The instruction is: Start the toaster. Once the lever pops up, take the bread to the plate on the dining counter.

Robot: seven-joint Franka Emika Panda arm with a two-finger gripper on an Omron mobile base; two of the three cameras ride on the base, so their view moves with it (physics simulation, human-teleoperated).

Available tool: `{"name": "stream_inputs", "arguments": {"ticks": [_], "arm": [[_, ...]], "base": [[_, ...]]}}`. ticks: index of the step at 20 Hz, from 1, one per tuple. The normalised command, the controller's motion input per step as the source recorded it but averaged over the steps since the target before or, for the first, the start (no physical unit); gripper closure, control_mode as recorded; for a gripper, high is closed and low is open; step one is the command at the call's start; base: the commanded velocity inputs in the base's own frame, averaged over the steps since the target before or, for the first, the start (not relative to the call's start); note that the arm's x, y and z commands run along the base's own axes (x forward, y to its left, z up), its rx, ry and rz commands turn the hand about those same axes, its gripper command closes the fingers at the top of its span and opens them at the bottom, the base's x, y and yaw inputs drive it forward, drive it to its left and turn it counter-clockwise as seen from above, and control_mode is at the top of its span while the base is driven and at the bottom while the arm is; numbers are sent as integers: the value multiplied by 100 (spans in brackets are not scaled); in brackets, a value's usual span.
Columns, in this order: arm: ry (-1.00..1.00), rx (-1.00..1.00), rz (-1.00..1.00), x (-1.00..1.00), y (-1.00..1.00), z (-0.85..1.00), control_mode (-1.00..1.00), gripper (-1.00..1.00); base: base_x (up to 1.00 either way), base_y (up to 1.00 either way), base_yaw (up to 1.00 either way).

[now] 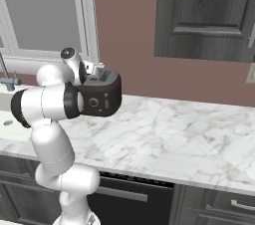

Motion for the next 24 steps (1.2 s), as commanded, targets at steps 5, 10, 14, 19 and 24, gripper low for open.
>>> {"name": "stream_inputs", "arguments": {"ticks": [5,10,14,19,24], "arm": [[0,0,0,0,0,0,-100,-100],[0,0,0,0,0,0,-100,-100],[0,0,0,0,0,0,-100,-100],[0,0,0,0,0,0,-100,-100],[0,0,0,0,0,0,-100,-100]], "base": [[0,0,0],[0,0,0],[0,0,0],[0,0,0],[0,0,0]]}}
